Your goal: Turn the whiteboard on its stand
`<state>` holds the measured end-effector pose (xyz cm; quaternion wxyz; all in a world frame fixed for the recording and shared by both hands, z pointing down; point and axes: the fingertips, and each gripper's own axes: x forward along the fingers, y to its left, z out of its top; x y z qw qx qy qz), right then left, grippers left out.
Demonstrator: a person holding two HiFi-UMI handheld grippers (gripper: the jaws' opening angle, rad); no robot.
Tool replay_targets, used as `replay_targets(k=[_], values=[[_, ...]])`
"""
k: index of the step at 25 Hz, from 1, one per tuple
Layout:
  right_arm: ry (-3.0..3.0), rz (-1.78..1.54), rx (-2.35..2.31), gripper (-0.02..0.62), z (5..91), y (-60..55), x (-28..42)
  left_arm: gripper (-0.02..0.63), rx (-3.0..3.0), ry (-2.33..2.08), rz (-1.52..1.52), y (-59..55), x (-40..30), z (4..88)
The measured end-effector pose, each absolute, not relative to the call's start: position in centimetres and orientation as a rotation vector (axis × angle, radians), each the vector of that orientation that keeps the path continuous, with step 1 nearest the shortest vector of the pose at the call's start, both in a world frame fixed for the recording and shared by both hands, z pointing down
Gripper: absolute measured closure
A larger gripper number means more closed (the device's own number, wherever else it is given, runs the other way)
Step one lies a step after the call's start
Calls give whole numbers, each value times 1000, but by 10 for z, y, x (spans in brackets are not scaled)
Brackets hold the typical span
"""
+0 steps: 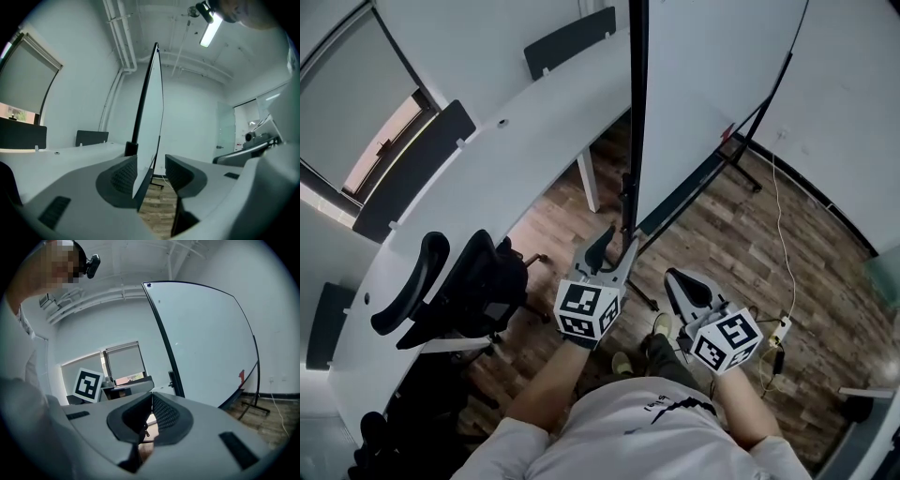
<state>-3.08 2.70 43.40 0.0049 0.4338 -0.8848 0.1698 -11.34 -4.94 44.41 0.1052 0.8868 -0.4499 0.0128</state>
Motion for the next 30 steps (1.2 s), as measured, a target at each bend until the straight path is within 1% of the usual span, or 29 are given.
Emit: replay_targets(k=[6,8,11,14,16,30], values=[[-2781,505,1365,583,429,42,-42,413,2623,-1250,-23,0,-104,420],[-2783,493,1372,583,427,45,-44,426,2628,-1233,-35,13,-102,415],[-2781,479,1391,583,423,51,-44,477,2617,-1215,-12,32,-98,416],[-2777,476,1410,583,418,60,-45,557,2621,-1183,-22,49,-94,412],[-2786,483,1418,583,414,63,-46,590,2634,-1154,-52,56,-90,406],[-2780,434,1427,583,405,79,-43,594,2632,-1149,-70,70,-79,392]])
